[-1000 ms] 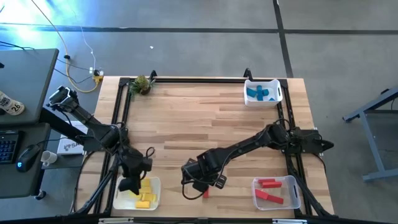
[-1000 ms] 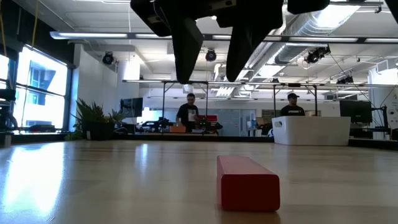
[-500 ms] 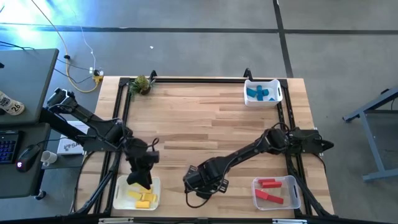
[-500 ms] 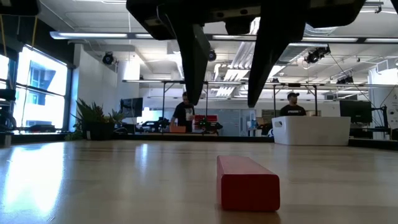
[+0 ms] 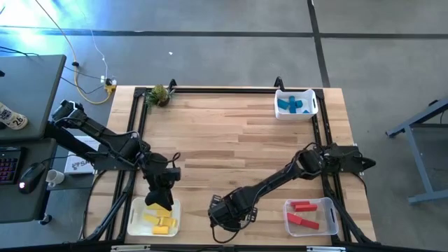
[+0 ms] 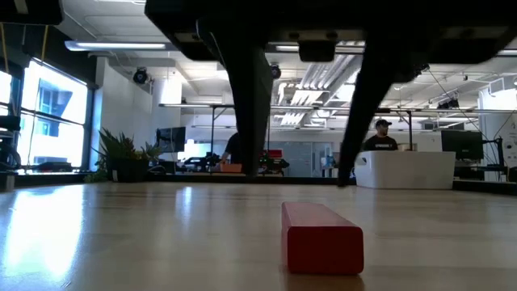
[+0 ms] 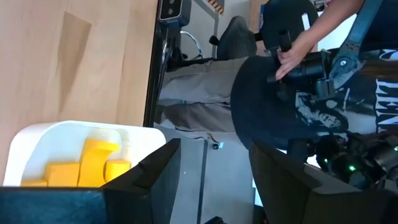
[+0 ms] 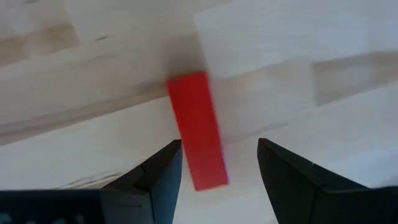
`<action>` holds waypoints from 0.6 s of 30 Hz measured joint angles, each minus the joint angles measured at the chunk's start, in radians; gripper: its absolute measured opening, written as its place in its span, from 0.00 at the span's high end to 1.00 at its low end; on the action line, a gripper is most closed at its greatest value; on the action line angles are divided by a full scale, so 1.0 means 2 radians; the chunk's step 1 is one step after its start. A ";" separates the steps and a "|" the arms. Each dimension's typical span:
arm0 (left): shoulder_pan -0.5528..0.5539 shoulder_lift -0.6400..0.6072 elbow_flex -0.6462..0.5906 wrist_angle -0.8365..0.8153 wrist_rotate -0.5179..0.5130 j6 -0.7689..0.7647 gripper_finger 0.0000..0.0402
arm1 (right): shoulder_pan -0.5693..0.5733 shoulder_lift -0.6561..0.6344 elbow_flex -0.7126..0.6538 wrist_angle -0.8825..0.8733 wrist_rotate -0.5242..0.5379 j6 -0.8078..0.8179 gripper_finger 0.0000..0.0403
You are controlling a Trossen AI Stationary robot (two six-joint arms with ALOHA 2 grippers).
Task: Sort & place blocks by color
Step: Put the red block into the transparent bin
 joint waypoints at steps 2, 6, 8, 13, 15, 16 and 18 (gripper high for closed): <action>0.000 0.000 0.000 0.000 0.000 0.001 0.56 | 0.003 0.008 0.000 -0.002 0.004 0.000 0.52; 0.000 0.000 0.000 0.000 0.000 0.001 0.56 | 0.006 0.014 0.000 0.001 0.007 0.001 0.52; 0.000 0.000 0.000 0.000 0.000 0.003 0.56 | 0.006 0.015 0.000 -0.001 0.007 0.010 0.52; 0.000 0.000 0.000 0.000 0.000 0.018 0.56 | 0.002 0.023 0.000 0.003 0.002 0.030 0.52; 0.000 0.000 0.000 0.000 0.000 0.018 0.56 | 0.000 0.030 0.000 0.001 -0.004 0.034 0.52; 0.000 0.000 0.000 0.000 0.000 0.018 0.56 | -0.001 0.034 0.000 -0.002 -0.005 0.034 0.52; 0.000 0.000 0.000 0.000 -0.001 0.018 0.56 | -0.002 0.038 0.002 -0.003 -0.002 0.035 0.52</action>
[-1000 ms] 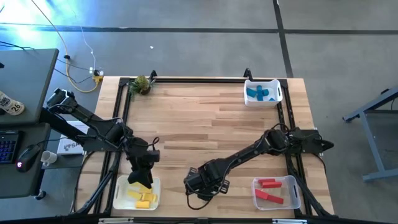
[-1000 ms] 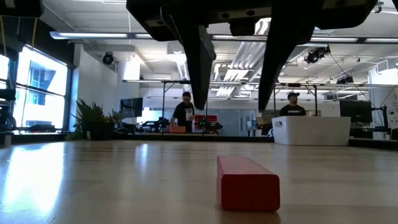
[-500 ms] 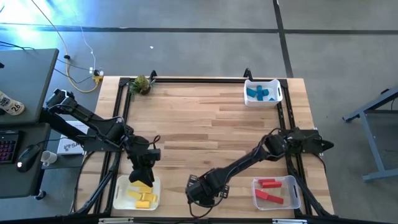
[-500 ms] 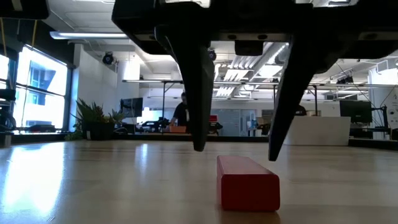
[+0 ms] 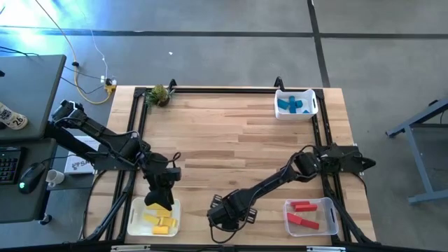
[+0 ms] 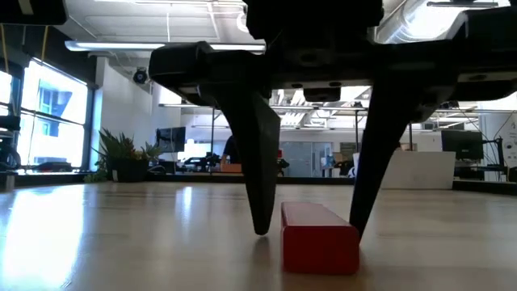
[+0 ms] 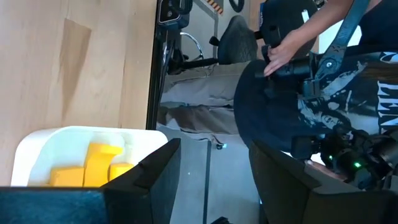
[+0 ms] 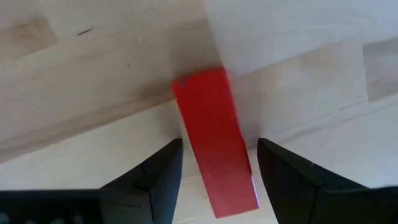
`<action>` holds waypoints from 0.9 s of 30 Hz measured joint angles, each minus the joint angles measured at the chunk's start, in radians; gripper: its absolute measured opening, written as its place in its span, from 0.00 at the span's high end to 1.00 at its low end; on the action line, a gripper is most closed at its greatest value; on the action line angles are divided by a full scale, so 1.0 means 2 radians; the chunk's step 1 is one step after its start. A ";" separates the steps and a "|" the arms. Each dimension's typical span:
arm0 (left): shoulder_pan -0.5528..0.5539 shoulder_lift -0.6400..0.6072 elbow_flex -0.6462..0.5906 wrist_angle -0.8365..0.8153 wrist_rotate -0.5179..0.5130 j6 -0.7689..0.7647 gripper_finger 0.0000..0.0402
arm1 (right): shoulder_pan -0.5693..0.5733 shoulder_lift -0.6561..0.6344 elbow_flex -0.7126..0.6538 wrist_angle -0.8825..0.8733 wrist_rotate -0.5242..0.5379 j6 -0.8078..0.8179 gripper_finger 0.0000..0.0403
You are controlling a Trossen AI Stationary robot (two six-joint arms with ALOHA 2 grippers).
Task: Sort & place blocks by color
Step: Put the red block into the transparent bin
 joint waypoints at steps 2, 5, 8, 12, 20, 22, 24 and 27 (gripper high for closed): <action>0.000 0.000 0.000 0.000 0.000 0.000 0.56 | 0.000 0.002 0.000 -0.003 0.001 0.001 0.52; 0.000 0.000 0.000 0.000 0.000 0.000 0.56 | 0.000 0.002 0.000 -0.003 0.004 0.024 0.56; 0.000 0.000 0.000 0.000 -0.002 0.000 0.56 | 0.000 0.002 0.000 -0.006 0.000 0.078 0.67; 0.000 0.000 0.000 0.000 -0.002 0.000 0.56 | 0.000 0.003 0.000 -0.003 -0.011 0.166 0.82; 0.000 0.000 0.000 0.000 -0.030 0.000 0.56 | 0.002 0.003 0.001 -0.001 -0.025 0.399 0.82; 0.000 0.000 0.000 0.000 -0.039 0.004 0.56 | 0.003 0.004 0.009 -0.004 -0.023 0.446 0.82; 0.000 0.000 0.000 0.000 -0.048 0.012 0.56 | 0.007 0.006 0.018 -0.012 -0.013 0.486 0.82; 0.000 0.000 0.000 0.000 -0.068 0.022 0.56 | 0.016 0.010 0.036 -0.058 0.018 0.537 0.82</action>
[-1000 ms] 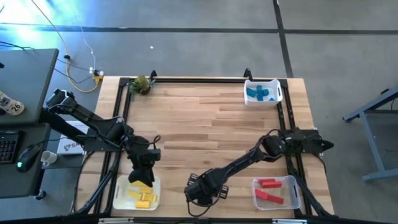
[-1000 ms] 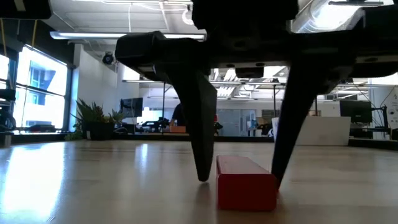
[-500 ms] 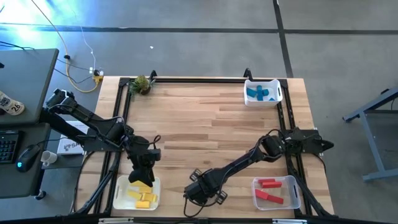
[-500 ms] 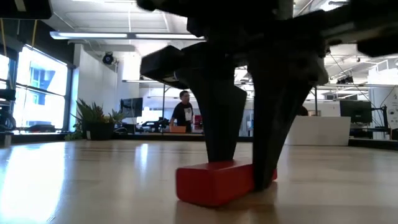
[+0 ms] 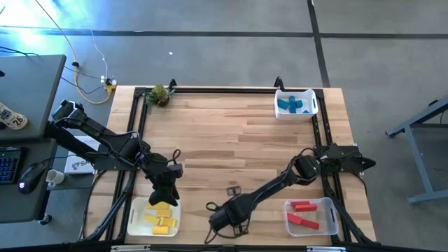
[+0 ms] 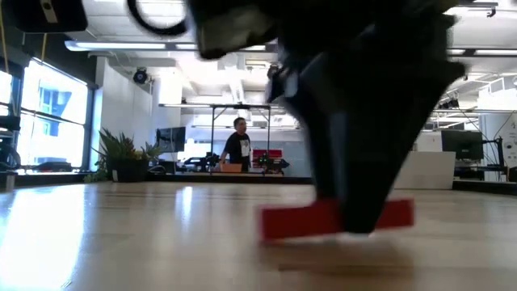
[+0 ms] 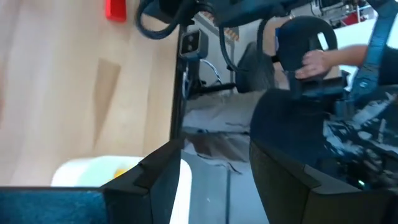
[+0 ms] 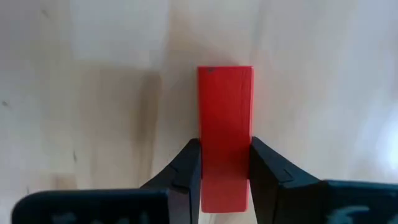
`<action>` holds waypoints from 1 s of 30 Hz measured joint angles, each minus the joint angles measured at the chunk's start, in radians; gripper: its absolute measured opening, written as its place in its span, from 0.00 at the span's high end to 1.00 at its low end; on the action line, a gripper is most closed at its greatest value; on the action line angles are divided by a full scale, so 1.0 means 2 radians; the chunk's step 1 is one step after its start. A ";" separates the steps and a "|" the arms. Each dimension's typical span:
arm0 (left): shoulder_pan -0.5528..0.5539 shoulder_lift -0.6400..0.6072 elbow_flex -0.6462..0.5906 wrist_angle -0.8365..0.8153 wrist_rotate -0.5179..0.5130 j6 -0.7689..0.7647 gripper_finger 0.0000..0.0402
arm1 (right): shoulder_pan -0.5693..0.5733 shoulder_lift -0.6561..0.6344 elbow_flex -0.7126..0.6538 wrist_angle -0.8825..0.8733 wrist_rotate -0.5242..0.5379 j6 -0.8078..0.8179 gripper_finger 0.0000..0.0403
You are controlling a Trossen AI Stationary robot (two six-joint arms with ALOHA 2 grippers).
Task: Sort & place blocks by color
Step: Put the red block into the transparent bin
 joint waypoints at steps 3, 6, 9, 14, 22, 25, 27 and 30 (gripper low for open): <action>0.000 0.000 0.000 0.000 -0.024 0.012 0.56 | 0.009 0.000 0.021 -0.049 0.031 0.054 0.82; 0.000 0.000 0.000 0.000 -0.044 0.026 0.56 | 0.021 -0.001 0.034 -0.109 0.057 0.093 0.82; 0.000 0.000 0.000 0.001 -0.052 0.031 0.56 | 0.035 -0.001 0.041 -0.150 0.078 0.119 0.82; 0.000 0.000 0.000 0.001 -0.052 0.043 0.56 | 0.058 -0.003 0.040 -0.196 0.082 0.147 0.82; 0.000 0.000 0.000 0.003 -0.052 0.045 0.56 | 0.077 -0.033 0.027 -0.193 0.126 0.207 0.82; 0.000 0.000 0.000 0.004 -0.052 0.045 0.56 | 0.080 -0.067 -0.019 -0.193 0.128 0.233 0.82; 0.000 0.000 0.000 0.004 -0.052 0.047 0.56 | 0.084 -0.095 -0.062 -0.192 0.125 0.258 0.82; 0.000 0.000 0.000 0.004 -0.053 0.057 0.56 | 0.093 -0.148 -0.134 -0.194 0.113 0.309 0.82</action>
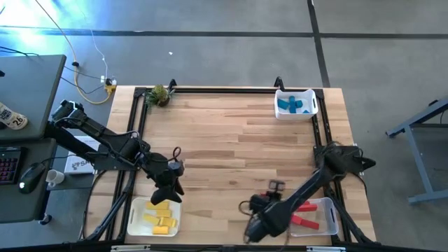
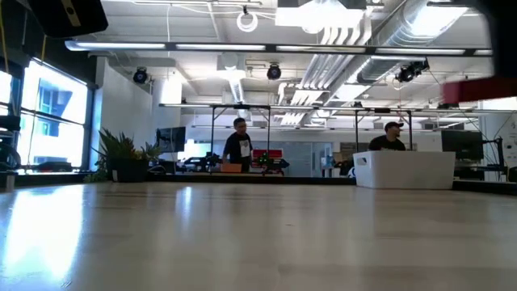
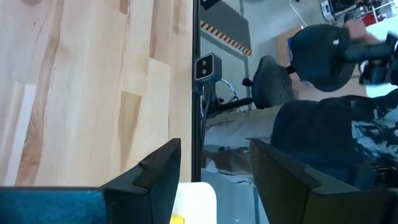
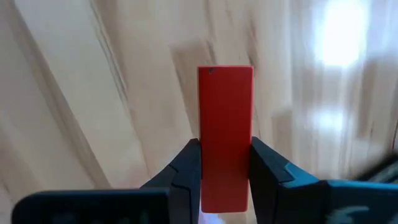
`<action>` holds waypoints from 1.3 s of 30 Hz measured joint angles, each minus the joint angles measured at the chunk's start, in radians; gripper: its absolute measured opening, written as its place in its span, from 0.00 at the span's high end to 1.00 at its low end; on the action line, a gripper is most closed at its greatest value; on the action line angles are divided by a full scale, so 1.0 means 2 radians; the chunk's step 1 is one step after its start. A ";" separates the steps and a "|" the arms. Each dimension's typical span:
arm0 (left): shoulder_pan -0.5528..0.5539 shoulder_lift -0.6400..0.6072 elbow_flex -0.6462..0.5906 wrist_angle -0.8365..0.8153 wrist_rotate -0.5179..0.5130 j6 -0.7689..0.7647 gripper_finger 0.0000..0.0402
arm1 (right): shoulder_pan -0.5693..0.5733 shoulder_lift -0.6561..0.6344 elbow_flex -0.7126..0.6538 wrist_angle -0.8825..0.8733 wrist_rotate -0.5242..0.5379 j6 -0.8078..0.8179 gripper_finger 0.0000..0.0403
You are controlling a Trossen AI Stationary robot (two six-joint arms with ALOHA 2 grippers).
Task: Sort & place blocks by color
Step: Put the red block into the transparent bin, then return to Home Position
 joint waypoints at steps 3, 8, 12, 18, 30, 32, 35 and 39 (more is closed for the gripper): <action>0.000 0.000 0.000 0.004 -0.009 0.010 0.56 | 0.017 -0.058 -0.063 0.001 -0.013 0.054 0.82; 0.001 0.000 0.000 0.017 -0.025 0.030 0.56 | 0.051 -0.159 -0.149 0.027 -0.032 0.136 0.82; 0.009 0.000 0.000 0.034 -0.025 0.051 0.56 | 0.079 -0.223 -0.216 0.072 -0.057 0.188 0.82; 0.033 0.000 0.000 0.068 -0.025 0.059 0.56 | 0.119 -0.275 -0.313 0.188 -0.105 0.242 0.82; 0.088 0.000 0.000 0.138 -0.023 0.143 0.56 | 0.147 -0.281 -0.373 0.285 -0.118 0.308 0.70; 0.102 -0.001 0.000 0.148 -0.022 0.149 0.56 | 0.147 -0.281 -0.373 0.284 -0.119 0.308 0.59; 0.124 -0.002 0.000 0.161 -0.022 0.150 0.56 | 0.147 -0.281 -0.373 0.284 -0.121 0.312 0.48; 0.155 -0.005 0.000 0.179 -0.022 0.160 0.56 | 0.149 -0.281 -0.373 0.284 -0.123 0.325 0.44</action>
